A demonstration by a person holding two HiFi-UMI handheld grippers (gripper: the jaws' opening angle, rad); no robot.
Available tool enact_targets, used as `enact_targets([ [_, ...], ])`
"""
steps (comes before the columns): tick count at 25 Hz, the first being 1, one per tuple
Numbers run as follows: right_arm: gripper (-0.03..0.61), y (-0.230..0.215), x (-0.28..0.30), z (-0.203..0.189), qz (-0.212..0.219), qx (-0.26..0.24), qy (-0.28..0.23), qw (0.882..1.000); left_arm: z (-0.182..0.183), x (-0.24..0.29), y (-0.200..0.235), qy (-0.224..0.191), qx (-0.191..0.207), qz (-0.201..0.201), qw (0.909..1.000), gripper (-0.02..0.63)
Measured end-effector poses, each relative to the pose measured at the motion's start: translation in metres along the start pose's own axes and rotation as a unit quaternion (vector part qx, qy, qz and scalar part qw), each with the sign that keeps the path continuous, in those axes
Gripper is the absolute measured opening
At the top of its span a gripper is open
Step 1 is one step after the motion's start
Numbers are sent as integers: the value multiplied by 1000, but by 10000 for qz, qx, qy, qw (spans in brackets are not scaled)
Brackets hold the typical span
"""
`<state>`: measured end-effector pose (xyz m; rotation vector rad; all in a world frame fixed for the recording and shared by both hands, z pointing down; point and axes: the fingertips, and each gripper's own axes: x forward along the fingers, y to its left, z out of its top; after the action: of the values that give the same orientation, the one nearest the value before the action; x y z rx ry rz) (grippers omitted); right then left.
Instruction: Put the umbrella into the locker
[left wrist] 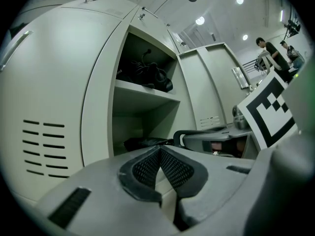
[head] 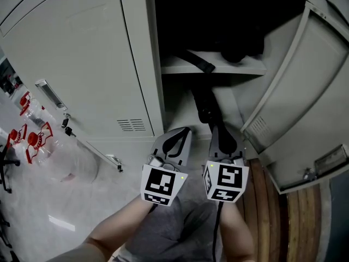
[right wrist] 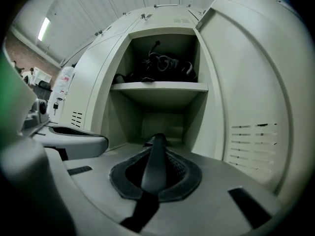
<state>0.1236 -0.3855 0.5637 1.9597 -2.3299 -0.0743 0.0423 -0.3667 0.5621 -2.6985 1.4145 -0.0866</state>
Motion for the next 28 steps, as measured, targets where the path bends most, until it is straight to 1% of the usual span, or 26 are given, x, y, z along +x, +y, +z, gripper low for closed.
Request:
enact_targets([
  [4, 9, 1, 13, 1, 25, -20, 13, 10000, 2, 6, 0, -58, 56, -14, 10000, 8],
  [12, 9, 3, 34, 11, 165, -138, 224, 9995, 2, 14, 11, 11, -21, 1, 10000, 8],
  [18, 9, 4, 51, 14, 275, -318, 325, 9986, 4, 18, 15, 19, -72, 14, 10000, 8],
  [23, 9, 2, 66, 18, 385, -247, 423, 9981, 7, 20, 15, 16, -73, -3, 10000, 8],
  [28, 9, 3, 82, 19, 438, -316, 552, 9970, 11, 20, 14, -24, -42, -65, 10000, 8],
])
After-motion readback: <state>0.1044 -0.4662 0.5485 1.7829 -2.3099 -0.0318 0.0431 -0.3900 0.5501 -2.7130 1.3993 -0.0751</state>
